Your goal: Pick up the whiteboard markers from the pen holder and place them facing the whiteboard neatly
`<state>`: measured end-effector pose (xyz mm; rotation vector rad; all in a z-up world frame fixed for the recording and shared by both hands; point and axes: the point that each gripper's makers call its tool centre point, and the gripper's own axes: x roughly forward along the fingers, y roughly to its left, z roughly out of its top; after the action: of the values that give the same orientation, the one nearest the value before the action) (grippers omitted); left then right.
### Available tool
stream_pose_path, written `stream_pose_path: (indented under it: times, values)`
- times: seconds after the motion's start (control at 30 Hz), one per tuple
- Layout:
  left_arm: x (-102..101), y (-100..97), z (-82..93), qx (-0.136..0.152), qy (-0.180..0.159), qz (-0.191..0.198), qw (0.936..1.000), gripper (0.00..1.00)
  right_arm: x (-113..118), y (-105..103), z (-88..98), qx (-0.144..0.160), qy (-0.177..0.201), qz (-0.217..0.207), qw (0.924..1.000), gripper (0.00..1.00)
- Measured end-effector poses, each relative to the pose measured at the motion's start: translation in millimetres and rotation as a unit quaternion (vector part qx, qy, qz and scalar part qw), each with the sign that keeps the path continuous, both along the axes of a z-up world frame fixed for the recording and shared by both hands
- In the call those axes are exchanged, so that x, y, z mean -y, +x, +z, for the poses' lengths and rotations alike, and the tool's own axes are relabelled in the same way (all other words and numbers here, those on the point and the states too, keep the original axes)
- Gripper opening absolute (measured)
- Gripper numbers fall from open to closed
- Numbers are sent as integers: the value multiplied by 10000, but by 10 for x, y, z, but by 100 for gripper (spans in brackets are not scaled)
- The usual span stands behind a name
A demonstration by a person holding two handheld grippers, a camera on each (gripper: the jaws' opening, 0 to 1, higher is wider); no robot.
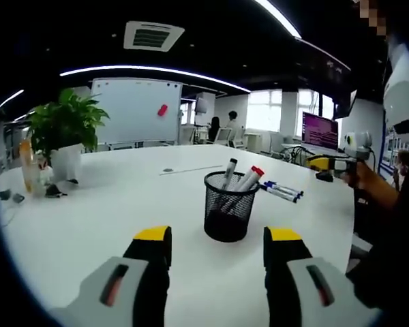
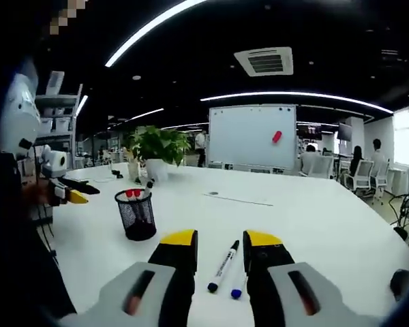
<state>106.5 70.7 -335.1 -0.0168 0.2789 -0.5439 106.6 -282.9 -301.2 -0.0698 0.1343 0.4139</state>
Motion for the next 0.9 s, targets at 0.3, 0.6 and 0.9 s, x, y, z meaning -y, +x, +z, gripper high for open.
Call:
stream_pose_path:
  times: [0.3, 0.6, 0.9]
  values:
    - [62, -97, 166, 133, -130, -32, 9998, 59, -274, -56, 155, -19, -121, 432, 9990, 31]
    - [-133, -74, 209, 166, 134, 109, 9997, 59, -444, -43, 290, 71, -95, 815, 9966, 34]
    - [78, 7, 215, 103, -392, -170, 9990, 63, -651, 7, 329, 64, -221, 1056, 9941, 34]
